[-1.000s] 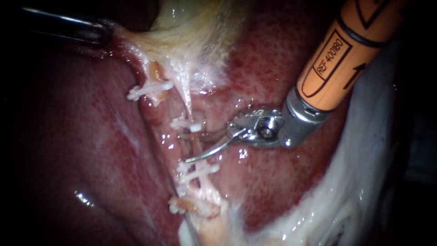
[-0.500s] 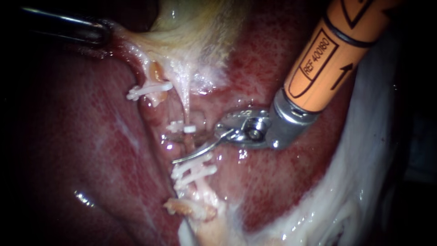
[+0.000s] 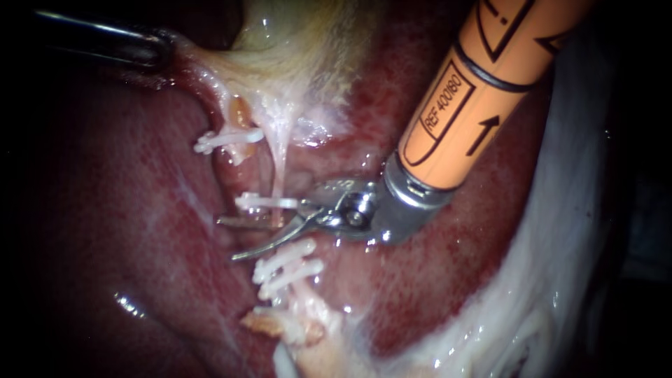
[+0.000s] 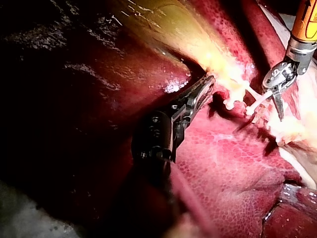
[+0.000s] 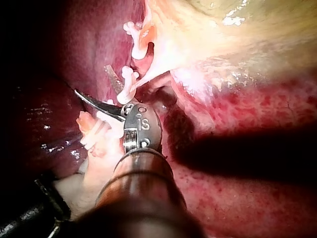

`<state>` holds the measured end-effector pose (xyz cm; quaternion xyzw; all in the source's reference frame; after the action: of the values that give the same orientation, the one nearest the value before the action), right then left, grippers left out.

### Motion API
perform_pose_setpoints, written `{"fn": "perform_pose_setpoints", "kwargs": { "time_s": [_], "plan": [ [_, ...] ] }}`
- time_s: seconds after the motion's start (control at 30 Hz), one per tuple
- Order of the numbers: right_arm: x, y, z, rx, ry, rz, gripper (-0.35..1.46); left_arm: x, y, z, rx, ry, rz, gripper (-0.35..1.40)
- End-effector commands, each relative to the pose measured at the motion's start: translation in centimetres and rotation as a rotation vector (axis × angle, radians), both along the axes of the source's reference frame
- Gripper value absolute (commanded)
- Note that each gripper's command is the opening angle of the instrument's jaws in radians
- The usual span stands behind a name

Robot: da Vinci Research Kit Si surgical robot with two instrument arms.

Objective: Go to the cutting position right tube

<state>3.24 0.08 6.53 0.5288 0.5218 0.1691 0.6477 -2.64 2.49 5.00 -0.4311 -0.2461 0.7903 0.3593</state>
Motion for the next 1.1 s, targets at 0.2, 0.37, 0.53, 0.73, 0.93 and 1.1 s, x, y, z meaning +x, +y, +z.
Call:
{"fn": "perform_pose_setpoints", "kwargs": {
  "time_s": [0.2, 0.37, 0.53, 0.73, 0.93, 1.1],
  "plan": [
    [0.03, 0.01, 0.0, -0.016, 0.004, 0.025, 1.18, 0.0, 0.0, 0.0, 0.0, 0.001, -0.001, -0.35],
    [0.01, 0.02, -0.06, -0.013, 0.006, 0.024, 1.23, 0.0, 0.0, 0.0, 0.0, 0.001, -0.001, -0.35],
    [-0.05, 0.07, -0.25, 0.001, 0.017, 0.027, 1.27, 0.01, 0.0, 0.0, 0.0, 0.0, 0.0, -0.35],
    [-0.13, 0.18, -0.55, 0.028, 0.041, 0.037, 1.25, 0.01, 0.0, 0.0, 0.0, 0.0, 0.0, -0.35],
    [-0.14, 0.21, -0.61, 0.033, 0.045, 0.038, 1.23, 0.01, 0.0, 0.0, 0.0, 0.0, 0.0, -0.35],
    [-0.14, 0.2, -0.59, 0.032, 0.045, 0.038, 1.22, 0.01, 0.0, 0.0, 0.0, 0.0, 0.0, -0.35]
  ]
}}
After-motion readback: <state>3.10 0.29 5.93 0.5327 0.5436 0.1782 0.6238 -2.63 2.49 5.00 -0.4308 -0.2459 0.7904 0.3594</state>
